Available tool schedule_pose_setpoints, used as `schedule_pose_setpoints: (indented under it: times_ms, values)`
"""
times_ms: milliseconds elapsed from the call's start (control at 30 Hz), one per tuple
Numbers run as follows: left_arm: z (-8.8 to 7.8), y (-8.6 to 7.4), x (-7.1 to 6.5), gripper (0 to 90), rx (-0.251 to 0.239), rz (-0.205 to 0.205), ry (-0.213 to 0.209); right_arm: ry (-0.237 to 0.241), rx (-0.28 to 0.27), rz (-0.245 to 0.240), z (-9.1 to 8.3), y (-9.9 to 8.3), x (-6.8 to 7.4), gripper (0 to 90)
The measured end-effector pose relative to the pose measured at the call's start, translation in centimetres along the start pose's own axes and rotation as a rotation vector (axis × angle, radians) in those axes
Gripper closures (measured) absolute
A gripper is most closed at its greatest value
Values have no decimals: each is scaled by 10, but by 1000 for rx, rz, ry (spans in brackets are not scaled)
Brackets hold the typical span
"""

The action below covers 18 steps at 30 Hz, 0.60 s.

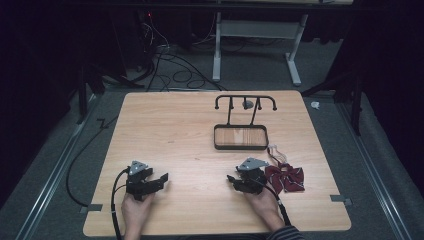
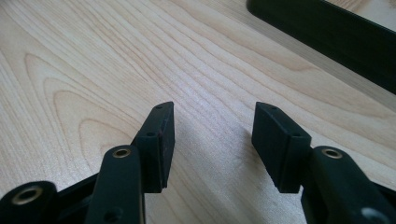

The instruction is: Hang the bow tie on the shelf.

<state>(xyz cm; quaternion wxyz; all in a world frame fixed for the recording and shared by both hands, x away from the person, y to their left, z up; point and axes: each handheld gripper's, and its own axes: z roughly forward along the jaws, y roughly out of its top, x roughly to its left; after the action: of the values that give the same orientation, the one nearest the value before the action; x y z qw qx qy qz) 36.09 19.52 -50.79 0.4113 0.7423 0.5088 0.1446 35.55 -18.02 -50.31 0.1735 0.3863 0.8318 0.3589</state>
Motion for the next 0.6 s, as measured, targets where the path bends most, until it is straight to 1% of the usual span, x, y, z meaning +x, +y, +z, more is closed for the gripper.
schedule_pose_setpoints:
  times_ms: [433, 600]
  values:
    - [0, 0, 0, 290, -1, -1, 0, -7, 1, 3, 0, 0, 1, 487]
    - [0, 0, 0, 290, -1, -2, -1, -3, -3, 2, -1, -1, 1, 501]
